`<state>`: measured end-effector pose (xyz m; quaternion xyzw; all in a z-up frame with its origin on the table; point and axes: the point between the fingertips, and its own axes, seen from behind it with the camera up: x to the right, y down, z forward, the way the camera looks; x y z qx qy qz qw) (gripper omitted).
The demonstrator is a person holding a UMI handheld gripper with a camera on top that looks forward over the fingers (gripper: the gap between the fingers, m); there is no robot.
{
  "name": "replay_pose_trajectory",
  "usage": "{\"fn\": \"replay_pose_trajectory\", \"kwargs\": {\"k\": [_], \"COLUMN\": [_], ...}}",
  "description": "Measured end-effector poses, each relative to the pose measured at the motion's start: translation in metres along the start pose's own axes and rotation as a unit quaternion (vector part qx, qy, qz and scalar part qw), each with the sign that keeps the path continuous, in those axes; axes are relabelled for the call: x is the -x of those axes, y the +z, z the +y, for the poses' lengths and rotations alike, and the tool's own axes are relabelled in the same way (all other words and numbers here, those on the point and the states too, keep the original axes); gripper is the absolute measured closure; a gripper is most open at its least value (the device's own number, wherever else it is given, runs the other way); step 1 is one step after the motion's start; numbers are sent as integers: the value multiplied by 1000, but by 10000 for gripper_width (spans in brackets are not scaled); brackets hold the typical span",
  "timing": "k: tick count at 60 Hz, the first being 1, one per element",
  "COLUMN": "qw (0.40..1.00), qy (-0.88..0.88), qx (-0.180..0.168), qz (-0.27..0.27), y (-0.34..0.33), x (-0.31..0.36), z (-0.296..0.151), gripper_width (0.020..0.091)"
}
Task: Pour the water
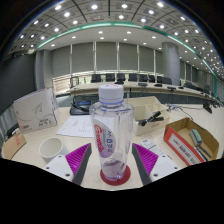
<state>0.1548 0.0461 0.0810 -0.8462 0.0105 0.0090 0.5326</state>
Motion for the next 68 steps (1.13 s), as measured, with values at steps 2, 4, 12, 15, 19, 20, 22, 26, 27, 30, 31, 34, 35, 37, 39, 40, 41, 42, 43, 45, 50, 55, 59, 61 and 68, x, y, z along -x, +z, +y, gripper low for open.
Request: {"fn": "replay_pose_trajectory", "kwargs": {"k": [2, 4, 12, 15, 19, 20, 22, 26, 27, 30, 31, 34, 35, 37, 39, 40, 41, 42, 43, 45, 50, 55, 59, 61, 68], "qw": [1000, 1000, 999, 999, 998, 998, 998, 997, 997, 997, 997, 996, 996, 996, 995, 995, 995, 994, 994, 994, 994, 993, 993, 993, 991], "qy": [6, 9, 3, 1, 2, 4, 7, 12, 14, 13, 12, 6, 4, -1, -5, -7, -8, -9, -10, -12, -15, -23, -19, -19, -49], "qx": [8, 15, 35, 39, 48, 48, 52, 60, 63, 66, 67, 75, 77, 79, 82, 84, 87, 88, 90, 92, 95, 95, 98, 99, 95], "qz": [0, 3, 27, 34, 40, 41, 44, 47, 48, 46, 44, 46, 47, 49, 50, 52, 55, 57, 58, 58, 58, 62, 62, 62, 85], "y": [-4, -9, -45, -64, -92, -101, -117, -153, -162, -187, -195, -219, -227, -243, -258, -265, -272, -279, -286, -298, -323, -339, -348, -351, -357], "x": [0, -1, 1, 5, 15, 18, 25, 41, 44, 59, 64, 75, 79, 85, 92, 94, 96, 99, 102, 108, 121, 127, 132, 133, 123], "z": [0, 0, -6, -11, -17, -18, -20, -23, -23, -25, -26, -24, -24, -22, -21, -19, -17, -16, -14, -12, -6, -2, 3, 5, 4], "gripper_width": [259, 277, 247, 246, 247, 246, 246, 247, 245, 245, 244, 245, 245, 243, 244, 244, 244, 244, 245, 244, 245, 245, 245, 243, 245]}}
